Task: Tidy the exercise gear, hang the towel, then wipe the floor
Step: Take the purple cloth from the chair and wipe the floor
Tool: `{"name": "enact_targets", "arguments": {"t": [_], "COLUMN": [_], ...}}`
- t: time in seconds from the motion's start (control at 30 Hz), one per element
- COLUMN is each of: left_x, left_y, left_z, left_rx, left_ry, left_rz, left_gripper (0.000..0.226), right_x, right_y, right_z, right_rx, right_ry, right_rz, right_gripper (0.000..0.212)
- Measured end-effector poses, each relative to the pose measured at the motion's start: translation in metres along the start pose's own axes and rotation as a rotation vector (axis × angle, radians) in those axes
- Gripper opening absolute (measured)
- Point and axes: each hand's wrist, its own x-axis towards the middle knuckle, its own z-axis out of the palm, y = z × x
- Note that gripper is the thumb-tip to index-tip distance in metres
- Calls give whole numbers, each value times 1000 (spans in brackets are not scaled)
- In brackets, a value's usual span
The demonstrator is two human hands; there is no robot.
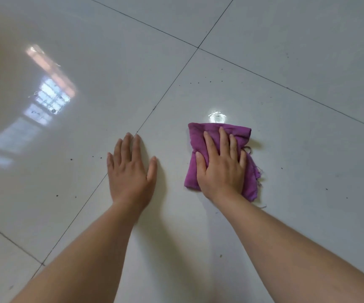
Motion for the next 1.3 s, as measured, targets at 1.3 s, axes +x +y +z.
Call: {"name": "enact_targets", "arguments": {"t": [1.3], "left_x": [5], "left_y": [-13], "left_z": [-14], "left_rx": [31], "left_ry": [-134], "left_rz": [124], "left_gripper": [71], "right_x": [63], "right_y": [-35], "right_z": [-6], "right_rx": [-36], "right_ry": [-168], "right_rz": [33], "right_gripper": [54]}}
